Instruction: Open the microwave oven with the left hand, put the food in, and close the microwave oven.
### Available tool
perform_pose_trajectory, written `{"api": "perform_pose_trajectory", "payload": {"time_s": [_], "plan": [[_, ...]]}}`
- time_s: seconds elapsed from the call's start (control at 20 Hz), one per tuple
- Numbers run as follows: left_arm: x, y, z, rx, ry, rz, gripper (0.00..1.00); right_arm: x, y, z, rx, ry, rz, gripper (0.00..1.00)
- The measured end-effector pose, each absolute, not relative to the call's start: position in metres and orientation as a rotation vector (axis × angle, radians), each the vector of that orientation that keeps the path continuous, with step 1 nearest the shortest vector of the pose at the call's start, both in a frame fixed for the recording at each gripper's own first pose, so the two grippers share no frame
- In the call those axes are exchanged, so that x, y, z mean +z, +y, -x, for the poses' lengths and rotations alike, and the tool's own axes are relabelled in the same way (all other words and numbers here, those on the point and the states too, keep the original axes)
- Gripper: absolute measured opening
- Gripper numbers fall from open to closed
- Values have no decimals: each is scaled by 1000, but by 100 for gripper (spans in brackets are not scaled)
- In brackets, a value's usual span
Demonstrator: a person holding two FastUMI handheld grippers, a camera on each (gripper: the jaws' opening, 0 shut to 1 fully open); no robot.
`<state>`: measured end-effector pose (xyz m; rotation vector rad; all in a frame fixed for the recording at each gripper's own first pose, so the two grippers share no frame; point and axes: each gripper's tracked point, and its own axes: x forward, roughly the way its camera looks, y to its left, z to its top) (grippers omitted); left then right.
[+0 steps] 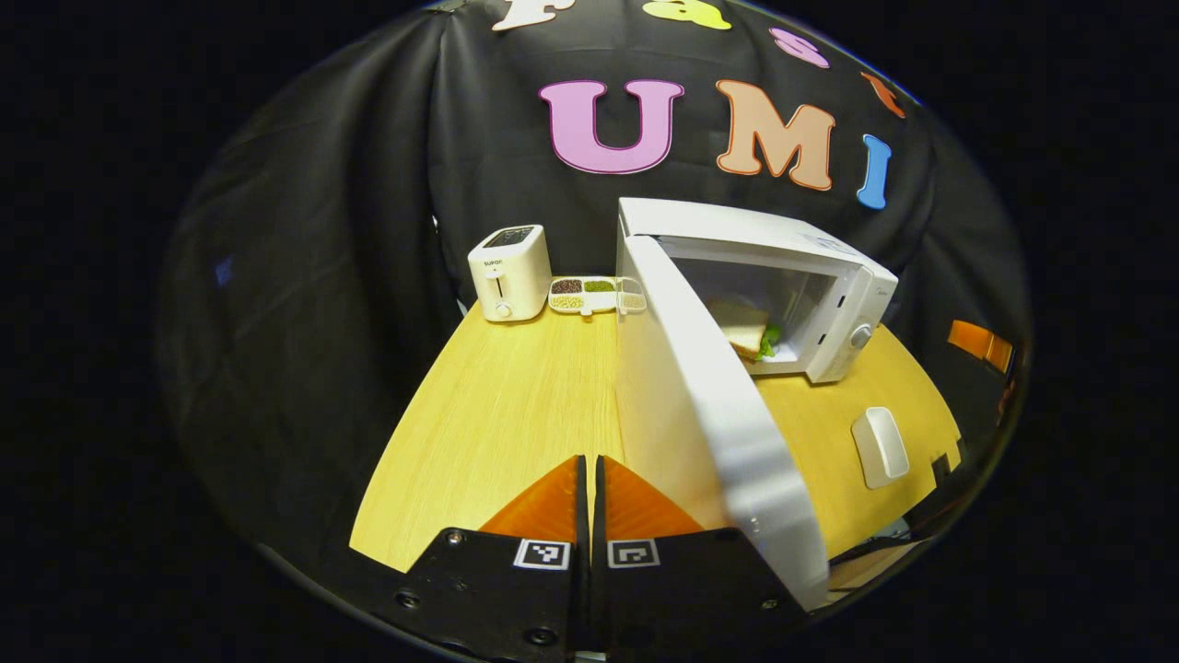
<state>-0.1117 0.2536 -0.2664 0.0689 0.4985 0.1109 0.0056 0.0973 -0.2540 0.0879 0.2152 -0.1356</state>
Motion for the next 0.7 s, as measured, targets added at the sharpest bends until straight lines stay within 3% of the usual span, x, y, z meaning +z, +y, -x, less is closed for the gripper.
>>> {"api": "perform_pose_trajectory", "payload": {"time_s": [0.1, 0.15, 0.2, 0.6, 0.65, 0.7], "plan": [[-265, 243, 112, 119, 499, -58, 1, -252, 85, -7, -131, 218, -94, 100], [-266, 237, 110, 123, 499, -50, 1, -252, 78, -7, -129, 221, -96, 92], [-266, 231, 110, 130, 498, -43, 1, -252, 70, -8, -128, 225, -96, 100], [-268, 157, 93, 135, 475, 13, 1, -249, 6, -17, -108, 250, -104, 100], [-267, 148, 89, 135, 469, 5, 1, -247, -2, -18, -106, 248, -104, 92], [-268, 137, 85, 128, 464, 1, 1, -246, -10, -19, -105, 247, -104, 92]]}}
